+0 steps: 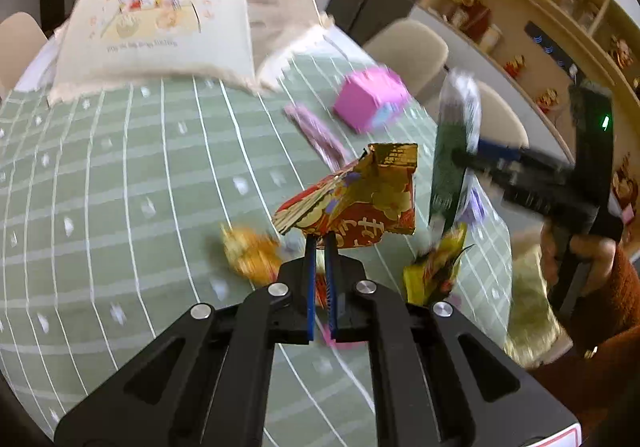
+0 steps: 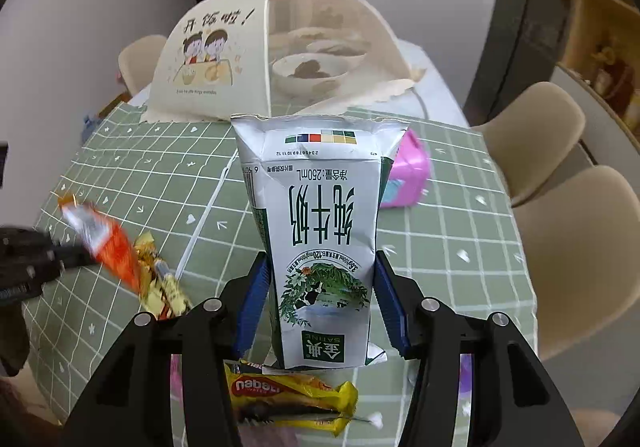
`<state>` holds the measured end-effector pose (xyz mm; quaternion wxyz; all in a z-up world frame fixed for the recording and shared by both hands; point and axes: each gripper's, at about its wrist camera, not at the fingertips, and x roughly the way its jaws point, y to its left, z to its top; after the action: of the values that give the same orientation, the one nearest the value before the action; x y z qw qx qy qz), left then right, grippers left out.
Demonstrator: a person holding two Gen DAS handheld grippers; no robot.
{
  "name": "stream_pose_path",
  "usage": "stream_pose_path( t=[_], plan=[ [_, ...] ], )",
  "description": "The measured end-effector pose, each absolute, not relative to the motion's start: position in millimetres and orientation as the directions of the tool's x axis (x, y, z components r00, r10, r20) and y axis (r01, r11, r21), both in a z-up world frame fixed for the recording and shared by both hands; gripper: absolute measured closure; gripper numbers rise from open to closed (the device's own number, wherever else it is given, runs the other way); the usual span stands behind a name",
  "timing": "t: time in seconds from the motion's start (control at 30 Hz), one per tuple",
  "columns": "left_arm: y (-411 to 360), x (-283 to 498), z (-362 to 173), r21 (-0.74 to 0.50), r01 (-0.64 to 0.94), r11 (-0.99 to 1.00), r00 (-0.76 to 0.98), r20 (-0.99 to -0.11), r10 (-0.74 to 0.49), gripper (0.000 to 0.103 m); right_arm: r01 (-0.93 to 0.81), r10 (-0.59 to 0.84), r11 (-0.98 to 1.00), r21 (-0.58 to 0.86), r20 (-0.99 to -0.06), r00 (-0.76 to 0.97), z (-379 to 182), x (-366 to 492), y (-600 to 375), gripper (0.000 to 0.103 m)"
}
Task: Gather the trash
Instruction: 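Lift the red wrapper and milk carton off the table with both grippers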
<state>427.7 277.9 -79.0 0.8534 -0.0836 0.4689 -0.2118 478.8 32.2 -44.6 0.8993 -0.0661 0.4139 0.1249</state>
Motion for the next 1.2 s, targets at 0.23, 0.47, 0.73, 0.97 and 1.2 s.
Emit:
stream_pose_path(
  t=[0.23,0.47,0.73,0.97,1.2],
  plan=[
    [268,383,-126,-0.418,0.263,0.87,0.314,-0.815,-0.487,0.092,-0.21,0.156,0.978,0.016,-0.726,0.67,-33,455,8,0.054],
    [284,364,-134,-0.462,0.221,0.859,0.341,-0.789,-0.512,0.058,-0.252,0.17,0.968,-0.002,-0.731,0.661,-34,446,17,0.054],
    [238,375,-118,-0.338,0.433,0.836,0.392,-0.764,-0.512,0.051,-0.238,0.132,0.971,-0.04,-0.737,0.663,-36,429,15,0.054],
    [194,400,-139,-0.278,0.455,0.846,0.346,-0.82,-0.456,0.052,-0.166,0.081,0.985,-0.04,-0.745,0.662,-35,397,-27,0.054],
    [166,396,-148,-0.185,0.447,0.875,0.354,-0.862,-0.363,0.086,-0.13,0.088,0.991,0.001,-0.743,0.663,-38,368,-56,0.054]
  ],
)
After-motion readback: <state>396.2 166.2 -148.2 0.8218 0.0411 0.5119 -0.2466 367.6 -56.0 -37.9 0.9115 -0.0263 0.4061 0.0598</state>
